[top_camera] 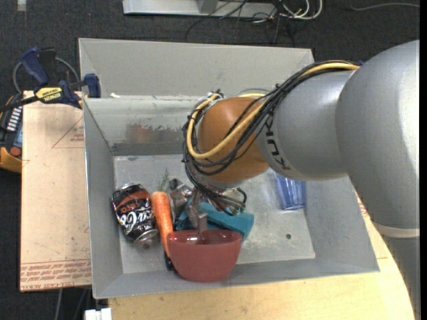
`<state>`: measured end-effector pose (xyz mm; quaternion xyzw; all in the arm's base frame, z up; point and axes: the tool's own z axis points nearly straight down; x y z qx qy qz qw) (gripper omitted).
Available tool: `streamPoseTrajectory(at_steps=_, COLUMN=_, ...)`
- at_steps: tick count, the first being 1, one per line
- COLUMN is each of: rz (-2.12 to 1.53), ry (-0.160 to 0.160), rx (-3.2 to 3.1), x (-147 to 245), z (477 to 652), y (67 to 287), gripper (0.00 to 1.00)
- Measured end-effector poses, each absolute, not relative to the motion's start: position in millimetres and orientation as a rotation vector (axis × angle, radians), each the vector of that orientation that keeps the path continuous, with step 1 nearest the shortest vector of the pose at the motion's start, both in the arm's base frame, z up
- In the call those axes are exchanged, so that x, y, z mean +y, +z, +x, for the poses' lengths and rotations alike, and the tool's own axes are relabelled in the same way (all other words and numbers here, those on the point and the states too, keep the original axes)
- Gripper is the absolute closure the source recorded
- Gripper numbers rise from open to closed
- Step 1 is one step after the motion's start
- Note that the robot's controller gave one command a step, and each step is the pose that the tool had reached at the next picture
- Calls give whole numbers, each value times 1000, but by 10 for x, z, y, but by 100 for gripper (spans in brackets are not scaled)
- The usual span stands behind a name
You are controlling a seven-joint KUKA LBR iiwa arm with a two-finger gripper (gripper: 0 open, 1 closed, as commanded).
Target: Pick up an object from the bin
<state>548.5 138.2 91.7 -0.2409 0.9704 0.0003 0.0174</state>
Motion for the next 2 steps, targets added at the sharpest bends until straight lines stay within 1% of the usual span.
streamPoseTrajectory(at_steps=1, rz=-750, ry=1, rx=3023, x=1378, z=5465, y=984, gripper=100)
streamPoseTrajectory(at_steps=2, rz=-749, ry=1, rx=3019, x=1377, z=5468, y=1196, gripper=100)
